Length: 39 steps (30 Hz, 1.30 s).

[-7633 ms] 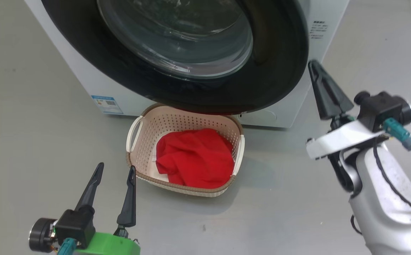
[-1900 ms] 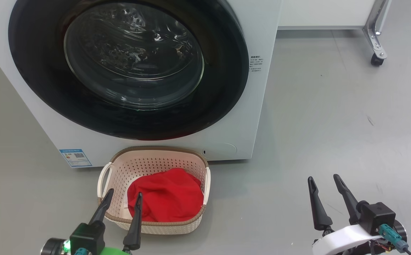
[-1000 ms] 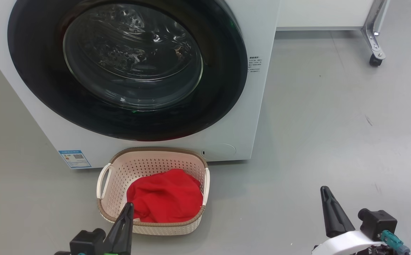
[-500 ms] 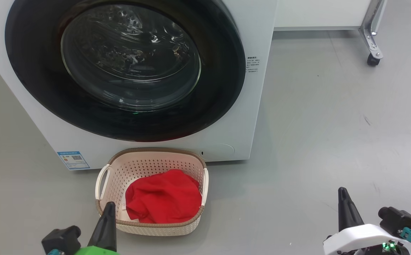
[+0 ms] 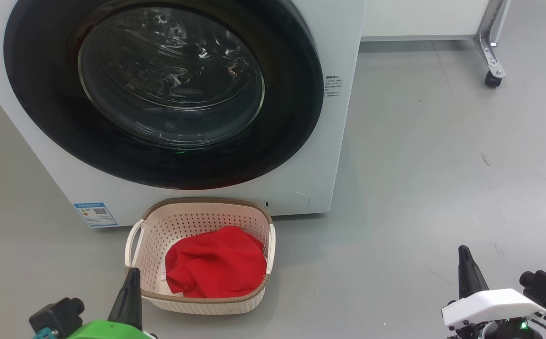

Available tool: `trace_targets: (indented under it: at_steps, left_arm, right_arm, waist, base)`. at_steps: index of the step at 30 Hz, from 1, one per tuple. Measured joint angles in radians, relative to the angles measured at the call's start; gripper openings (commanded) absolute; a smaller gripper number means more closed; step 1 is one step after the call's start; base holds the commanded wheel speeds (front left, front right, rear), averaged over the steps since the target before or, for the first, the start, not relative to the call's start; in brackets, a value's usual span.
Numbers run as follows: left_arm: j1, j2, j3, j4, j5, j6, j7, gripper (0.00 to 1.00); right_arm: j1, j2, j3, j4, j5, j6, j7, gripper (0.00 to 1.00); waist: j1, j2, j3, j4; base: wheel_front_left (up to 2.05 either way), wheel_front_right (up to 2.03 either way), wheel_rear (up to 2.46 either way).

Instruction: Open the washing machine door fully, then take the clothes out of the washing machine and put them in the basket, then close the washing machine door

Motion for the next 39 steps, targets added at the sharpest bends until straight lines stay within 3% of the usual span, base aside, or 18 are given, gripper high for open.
trace_targets:
  at_steps: [39]
  left_arm:
    - [-0.084,0.004,0.120,0.104,-0.521,-0.087,0.075,0.00]
  right_arm:
    - [-0.080,-0.010,-0.101,0.043,0.506,0.047,0.119,0.00]
  waist:
    - [0.0000,0.0000,-0.007,-0.017]
  base:
    - [0.00,0.00,0.00]
